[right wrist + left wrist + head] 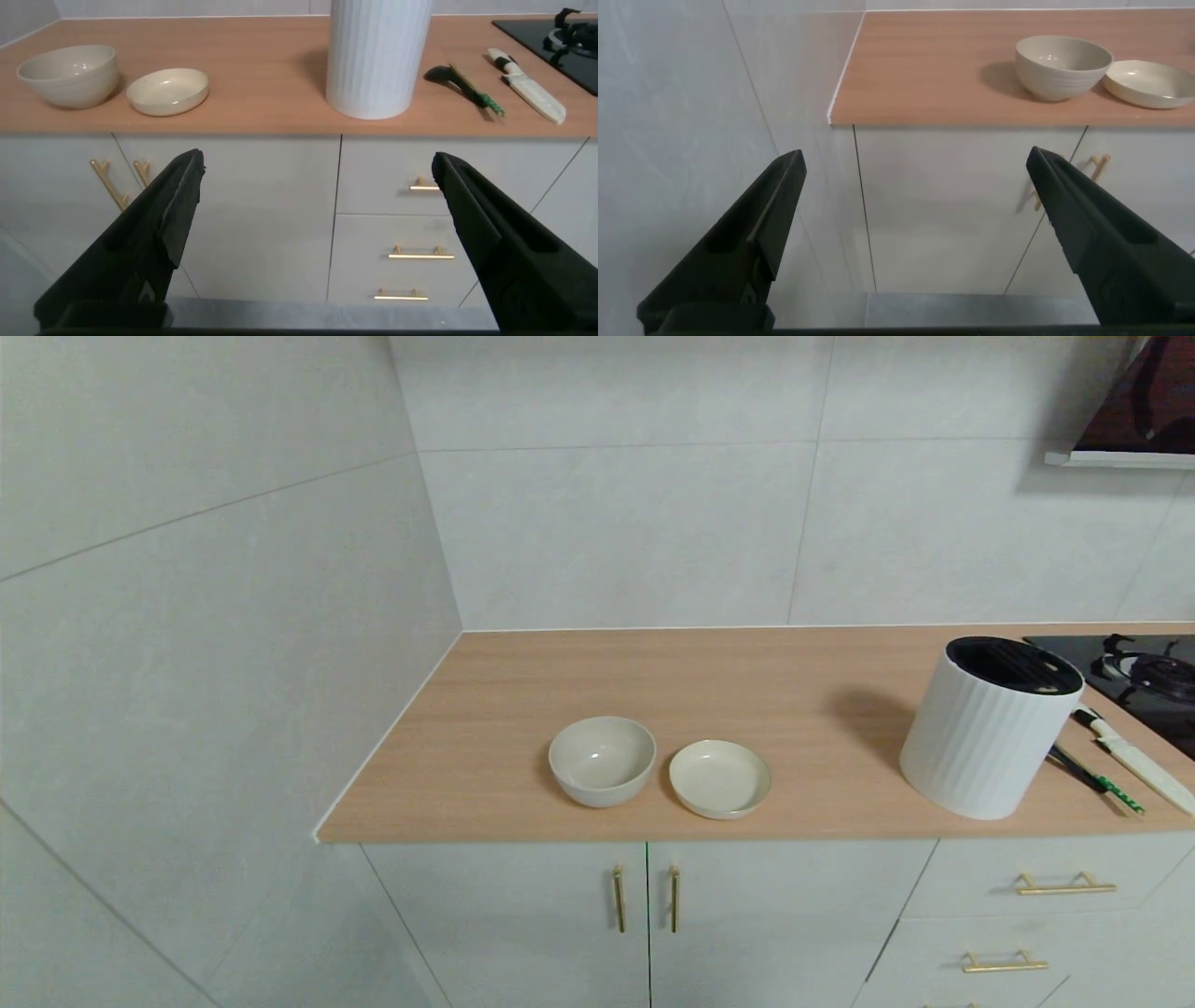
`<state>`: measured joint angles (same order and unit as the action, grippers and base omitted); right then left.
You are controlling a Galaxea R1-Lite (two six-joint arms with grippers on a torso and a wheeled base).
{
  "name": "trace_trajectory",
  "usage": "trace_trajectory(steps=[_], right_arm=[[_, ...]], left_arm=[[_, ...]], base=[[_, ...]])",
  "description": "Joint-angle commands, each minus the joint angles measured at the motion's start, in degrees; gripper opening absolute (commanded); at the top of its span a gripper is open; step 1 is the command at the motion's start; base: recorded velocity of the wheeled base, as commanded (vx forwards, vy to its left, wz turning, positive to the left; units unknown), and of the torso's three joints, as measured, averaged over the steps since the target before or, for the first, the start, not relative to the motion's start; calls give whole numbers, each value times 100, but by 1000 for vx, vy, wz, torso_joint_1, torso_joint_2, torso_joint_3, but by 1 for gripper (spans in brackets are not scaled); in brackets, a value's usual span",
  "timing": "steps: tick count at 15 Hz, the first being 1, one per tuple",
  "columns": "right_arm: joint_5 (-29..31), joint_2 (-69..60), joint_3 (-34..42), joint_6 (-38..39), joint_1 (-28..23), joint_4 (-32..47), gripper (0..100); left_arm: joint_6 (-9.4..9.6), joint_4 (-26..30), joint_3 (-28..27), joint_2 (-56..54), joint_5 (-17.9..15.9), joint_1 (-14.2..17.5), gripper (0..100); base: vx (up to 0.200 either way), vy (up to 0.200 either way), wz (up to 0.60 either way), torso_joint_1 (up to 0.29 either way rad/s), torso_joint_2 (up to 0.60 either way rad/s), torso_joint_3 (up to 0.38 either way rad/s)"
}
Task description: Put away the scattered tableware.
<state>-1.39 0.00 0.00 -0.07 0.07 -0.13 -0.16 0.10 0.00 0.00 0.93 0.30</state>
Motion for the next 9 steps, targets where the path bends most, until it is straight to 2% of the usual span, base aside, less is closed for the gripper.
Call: trace_trajectory(steps=[1, 5, 9], right_arm=[[-2, 0, 0, -1, 1, -4, 100], [-2, 0, 0, -1, 1, -4, 100], [-2, 0, 0, -1, 1, -4, 100]], left_arm=[[-2, -1, 0, 9, 4, 5, 100], [-2, -1, 0, 9, 4, 13, 100], [-2, -1, 0, 9, 4, 5, 100]], base=[[0, 0, 0, 0, 0, 0], [0, 0, 0, -121, 260, 143], [0, 0, 0, -235, 510, 279]])
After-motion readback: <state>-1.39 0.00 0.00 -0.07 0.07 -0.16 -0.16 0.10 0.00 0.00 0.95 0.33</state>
